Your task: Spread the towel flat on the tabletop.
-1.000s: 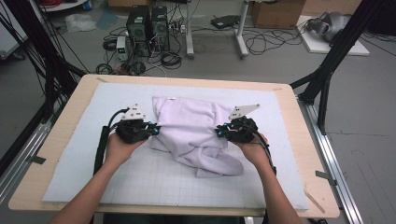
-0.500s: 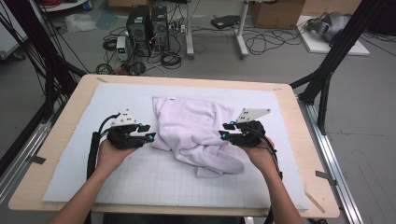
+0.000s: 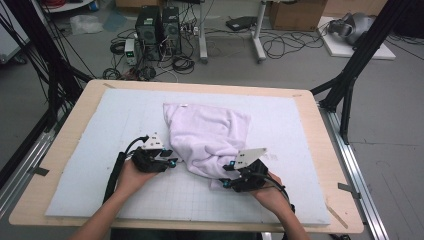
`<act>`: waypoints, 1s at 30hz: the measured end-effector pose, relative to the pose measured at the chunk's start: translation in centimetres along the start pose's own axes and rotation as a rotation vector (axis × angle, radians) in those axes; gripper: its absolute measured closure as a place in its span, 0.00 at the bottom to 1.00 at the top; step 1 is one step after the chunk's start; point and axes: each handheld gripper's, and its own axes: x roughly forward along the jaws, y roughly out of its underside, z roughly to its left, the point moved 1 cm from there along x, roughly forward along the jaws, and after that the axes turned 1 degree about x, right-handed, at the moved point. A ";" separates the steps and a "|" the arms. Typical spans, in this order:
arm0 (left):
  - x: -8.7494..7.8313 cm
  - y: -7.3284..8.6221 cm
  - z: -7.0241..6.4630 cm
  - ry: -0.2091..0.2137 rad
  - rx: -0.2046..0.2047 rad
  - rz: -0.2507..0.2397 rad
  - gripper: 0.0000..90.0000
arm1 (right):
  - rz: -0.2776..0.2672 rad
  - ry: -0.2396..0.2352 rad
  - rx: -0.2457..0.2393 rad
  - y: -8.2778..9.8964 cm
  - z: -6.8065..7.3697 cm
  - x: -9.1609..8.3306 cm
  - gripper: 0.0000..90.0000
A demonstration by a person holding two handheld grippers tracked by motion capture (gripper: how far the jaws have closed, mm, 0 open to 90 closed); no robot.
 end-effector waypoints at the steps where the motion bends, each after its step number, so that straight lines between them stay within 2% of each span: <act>1: 0.4 -0.1 -0.1 -0.008 0.001 0.003 0.67 | 0.012 -0.001 -0.001 0.1 0.0 0.4 0.60; 3: 0.8 -0.2 -0.3 -0.020 0.011 0.004 0.70 | 0.049 0.017 -0.014 0.1 -0.1 1.2 0.64; 5: 1.1 -0.5 -0.3 -0.025 0.018 0.011 0.80 | 0.073 0.040 -0.027 0.1 -0.3 1.8 0.74; 6: 1.2 -0.5 -0.3 -0.024 0.020 0.016 0.86 | 0.075 0.048 -0.029 0.0 -0.4 1.9 0.79; 8: 1.1 -0.5 -0.2 -0.020 0.017 0.016 0.95 | 0.068 0.035 -0.018 -0.1 -0.6 1.8 0.86; 11: 0.2 -0.6 0.0 -0.012 0.004 -0.011 0.97 | 0.036 0.023 0.002 -0.4 -0.8 1.0 0.88; 13: -0.6 -0.8 0.1 -0.010 0.004 -0.031 0.97 | 0.002 0.025 0.009 -0.8 -0.9 0.2 0.88; 16: -2.1 -1.0 0.5 -0.029 0.011 -0.052 0.98 | -0.042 0.041 0.013 -1.6 -1.2 -1.5 0.88; 22: -5.8 -1.2 1.7 -0.073 0.022 -0.095 0.98 | -0.094 0.076 0.005 -3.0 -1.5 -4.3 0.88; 25: -7.6 -0.9 2.5 -0.099 0.006 -0.120 0.98 | -0.112 0.089 0.003 -3.4 -1.6 -5.5 0.88; 30: -9.9 0.1 3.9 -0.147 -0.020 -0.133 0.98 | -0.134 0.117 0.010 -3.5 -1.8 -7.4 0.88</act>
